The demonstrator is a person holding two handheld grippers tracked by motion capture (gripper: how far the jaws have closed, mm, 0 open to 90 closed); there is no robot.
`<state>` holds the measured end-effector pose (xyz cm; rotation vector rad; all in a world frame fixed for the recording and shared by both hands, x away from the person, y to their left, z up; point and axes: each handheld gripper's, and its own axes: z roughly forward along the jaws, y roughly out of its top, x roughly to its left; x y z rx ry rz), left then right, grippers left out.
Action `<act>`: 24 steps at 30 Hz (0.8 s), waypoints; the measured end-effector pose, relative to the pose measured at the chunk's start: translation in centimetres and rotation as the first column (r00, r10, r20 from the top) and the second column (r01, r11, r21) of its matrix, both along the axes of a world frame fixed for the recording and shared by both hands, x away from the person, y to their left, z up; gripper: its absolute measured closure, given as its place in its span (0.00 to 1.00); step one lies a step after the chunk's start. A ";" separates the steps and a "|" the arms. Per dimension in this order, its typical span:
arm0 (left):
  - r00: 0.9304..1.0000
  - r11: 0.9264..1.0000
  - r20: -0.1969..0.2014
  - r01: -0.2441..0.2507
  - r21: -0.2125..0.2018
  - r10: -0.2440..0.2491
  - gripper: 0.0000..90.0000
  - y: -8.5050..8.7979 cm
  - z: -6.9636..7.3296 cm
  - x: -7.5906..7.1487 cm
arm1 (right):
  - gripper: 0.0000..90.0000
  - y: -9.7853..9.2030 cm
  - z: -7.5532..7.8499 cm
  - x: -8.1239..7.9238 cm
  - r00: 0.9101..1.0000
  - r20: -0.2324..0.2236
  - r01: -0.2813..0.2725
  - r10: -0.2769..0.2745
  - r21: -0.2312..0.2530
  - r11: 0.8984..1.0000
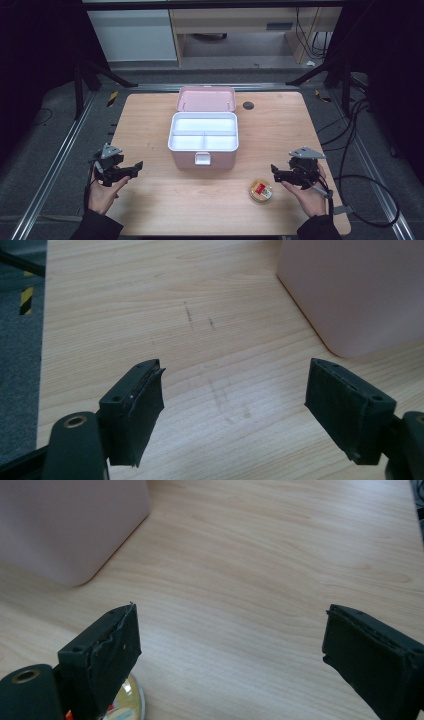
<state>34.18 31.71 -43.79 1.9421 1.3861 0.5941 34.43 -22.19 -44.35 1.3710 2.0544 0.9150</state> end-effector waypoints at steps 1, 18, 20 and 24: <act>1.000 1.000 -0.004 0.007 0.000 -0.007 0.25 -0.2 0.0 0.0 | 0.10 0.0 0.0 0.0 1.000 0.000 0.000 0.000 0.000 1.000; 0.997 0.997 -0.037 0.063 0.045 -0.061 0.25 -1.3 -0.5 -0.5 | 0.15 4.8 -1.4 -2.5 0.975 -0.194 -0.120 0.106 -0.058 0.991; 0.997 0.997 -0.041 0.065 0.046 -0.063 0.25 -1.4 -0.5 -0.5 | 0.15 4.8 -1.7 -2.3 0.966 -0.234 -0.116 0.106 -0.027 0.993; 0.996 0.996 -0.051 0.072 0.052 -0.070 0.25 -1.5 -0.7 -0.4 | 0.14 5.3 -2.2 -2.3 0.954 -0.279 -0.125 0.108 -0.043 0.991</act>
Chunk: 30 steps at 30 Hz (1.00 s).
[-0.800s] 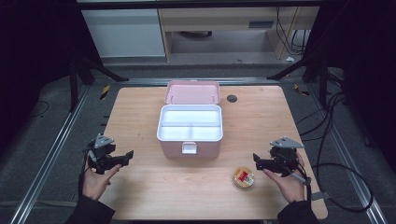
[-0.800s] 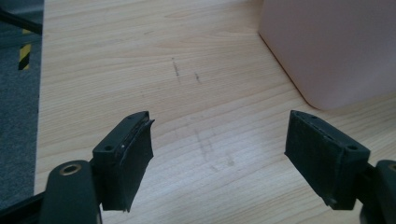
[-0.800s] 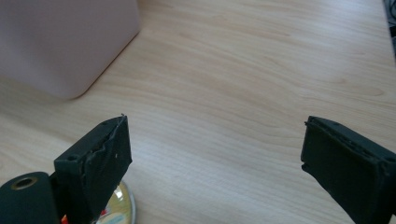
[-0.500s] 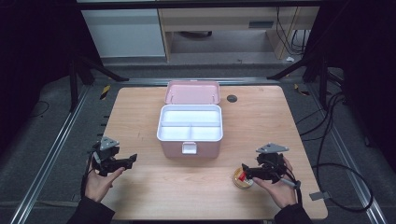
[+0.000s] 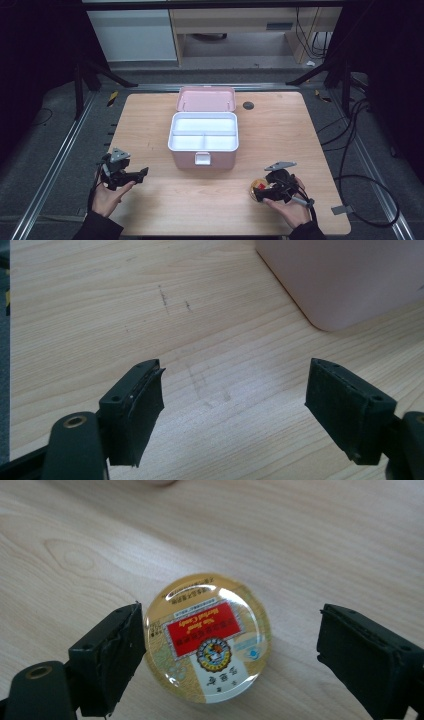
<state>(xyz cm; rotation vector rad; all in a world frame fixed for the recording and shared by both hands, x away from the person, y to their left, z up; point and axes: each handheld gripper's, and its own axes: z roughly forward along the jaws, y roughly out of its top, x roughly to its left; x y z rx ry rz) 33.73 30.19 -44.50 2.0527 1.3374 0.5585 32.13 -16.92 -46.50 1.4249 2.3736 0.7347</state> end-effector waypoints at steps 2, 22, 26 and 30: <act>1.000 1.000 -0.005 0.004 0.003 -0.004 0.25 -0.1 -0.1 0.0 | 0.13 0.5 -0.6 0.2 0.999 -0.048 -0.009 0.008 -0.020 1.000; 1.000 1.000 -0.024 0.015 0.015 -0.015 0.25 -0.2 -0.4 0.1 | 0.23 2.4 -1.8 1.2 0.986 -0.165 -0.037 0.015 -0.127 0.991; 1.000 1.000 -0.025 0.013 0.013 -0.013 0.25 -0.2 -0.3 0.1 | 0.23 1.3 -1.5 1.4 0.988 -0.156 -0.015 -0.004 -0.116 0.993; 1.000 1.000 -0.023 0.010 0.012 -0.009 0.26 -0.1 -0.3 0.1 | 0.23 -1.3 -1.0 2.0 0.988 -0.134 0.063 -0.079 -0.121 0.991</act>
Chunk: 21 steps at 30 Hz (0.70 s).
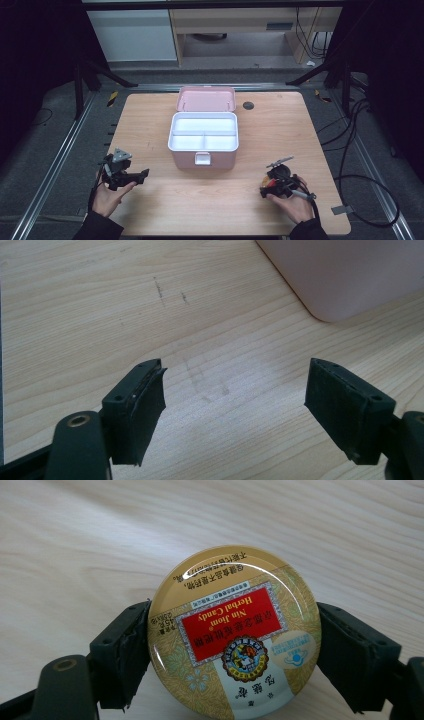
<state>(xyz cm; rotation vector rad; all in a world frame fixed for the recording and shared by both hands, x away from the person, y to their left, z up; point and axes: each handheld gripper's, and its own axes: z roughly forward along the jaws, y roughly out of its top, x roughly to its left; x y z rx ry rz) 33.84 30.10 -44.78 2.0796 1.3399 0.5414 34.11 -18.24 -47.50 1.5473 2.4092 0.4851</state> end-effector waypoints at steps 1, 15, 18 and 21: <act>1.000 1.000 0.000 0.001 0.002 -0.001 0.26 0.0 0.0 0.0 | 0.23 -1.6 0.0 0.3 0.999 0.010 0.042 -0.042 -0.015 0.999; 1.000 1.000 -0.002 -0.001 0.006 0.001 0.26 -0.1 -0.1 0.0 | 0.23 -6.3 -0.7 0.5 0.987 0.012 0.162 -0.162 -0.017 0.987; 1.000 1.000 -0.004 0.000 0.006 0.000 0.27 0.0 -0.1 0.0 | 0.22 -6.2 -1.0 0.6 0.988 0.010 0.157 -0.157 -0.015 0.987; 1.000 0.999 -0.010 0.009 0.032 -0.008 0.29 -0.1 -0.1 0.0 | 0.16 -6.3 -0.9 0.6 0.986 0.024 0.166 -0.166 -0.003 0.986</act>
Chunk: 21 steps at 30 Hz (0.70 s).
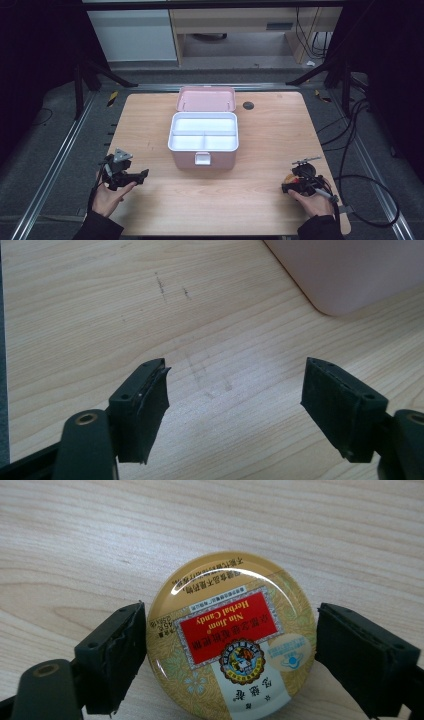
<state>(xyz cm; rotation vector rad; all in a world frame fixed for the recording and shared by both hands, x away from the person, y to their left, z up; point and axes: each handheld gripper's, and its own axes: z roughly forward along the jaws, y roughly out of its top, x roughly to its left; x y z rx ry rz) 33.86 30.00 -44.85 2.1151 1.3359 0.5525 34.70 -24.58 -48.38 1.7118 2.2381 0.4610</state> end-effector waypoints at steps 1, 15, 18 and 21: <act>1.000 1.000 0.000 0.000 0.000 0.000 0.31 0.0 0.0 0.0 | 0.16 0.0 0.1 0.0 1.000 0.004 0.002 -0.002 0.005 1.000; 0.997 0.999 0.067 0.045 -0.026 -0.043 0.31 -0.7 2.9 0.8 | 0.18 1.6 4.4 0.3 0.960 0.275 -0.071 0.053 0.055 0.996; 0.993 0.998 0.101 0.057 -0.041 -0.053 0.33 -1.4 4.1 1.4 | 0.21 2.6 5.7 0.8 0.940 0.335 -0.107 0.071 0.091 0.990; 0.990 0.994 0.123 0.079 -0.073 -0.069 0.36 -2.2 5.1 2.5 | 0.24 4.0 7.1 1.7 0.911 0.402 -0.152 0.087 0.131 0.980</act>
